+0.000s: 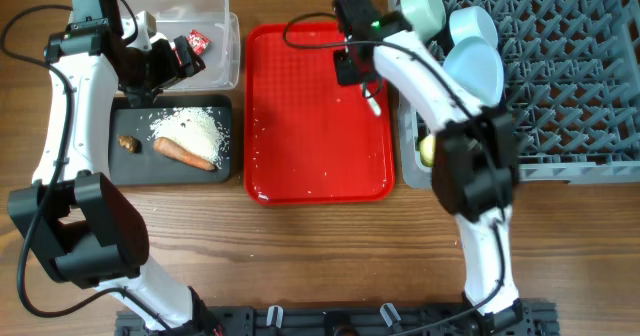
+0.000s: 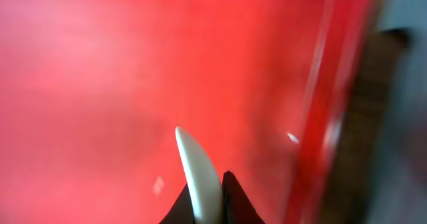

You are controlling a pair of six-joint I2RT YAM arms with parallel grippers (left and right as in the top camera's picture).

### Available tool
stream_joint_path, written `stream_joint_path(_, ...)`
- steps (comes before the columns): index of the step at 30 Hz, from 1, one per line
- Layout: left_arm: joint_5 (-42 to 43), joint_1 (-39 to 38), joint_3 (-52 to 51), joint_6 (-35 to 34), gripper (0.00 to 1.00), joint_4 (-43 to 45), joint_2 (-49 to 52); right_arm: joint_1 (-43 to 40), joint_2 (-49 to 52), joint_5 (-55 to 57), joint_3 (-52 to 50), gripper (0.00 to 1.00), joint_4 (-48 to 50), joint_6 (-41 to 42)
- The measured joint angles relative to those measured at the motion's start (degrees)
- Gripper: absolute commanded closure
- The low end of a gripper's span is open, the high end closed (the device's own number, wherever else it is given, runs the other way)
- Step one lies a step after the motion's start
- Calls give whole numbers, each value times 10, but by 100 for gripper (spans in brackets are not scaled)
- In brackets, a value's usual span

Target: Sort waste into correct bins and load items into the dishwasher rack

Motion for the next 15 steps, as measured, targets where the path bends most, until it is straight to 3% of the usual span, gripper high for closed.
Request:
stream_joint_path(6,0,0,0,0,0,0,0,-42,-279,-23,0,96,-119,-26)
stream_joint_path(9,0,0,0,0,0,0,0,-110,-375,-5,0,96,-187,22)
stream_joint_path(11,0,0,0,0,0,0,0,-173,-429,31,0,96,-236,94)
stream_joint_path(12,0,0,0,0,0,0,0,-229,-464,81,0,96,-306,209)
stream_joint_path(15,0,0,0,0,0,0,0,-299,-490,160,-9,96,-382,397)
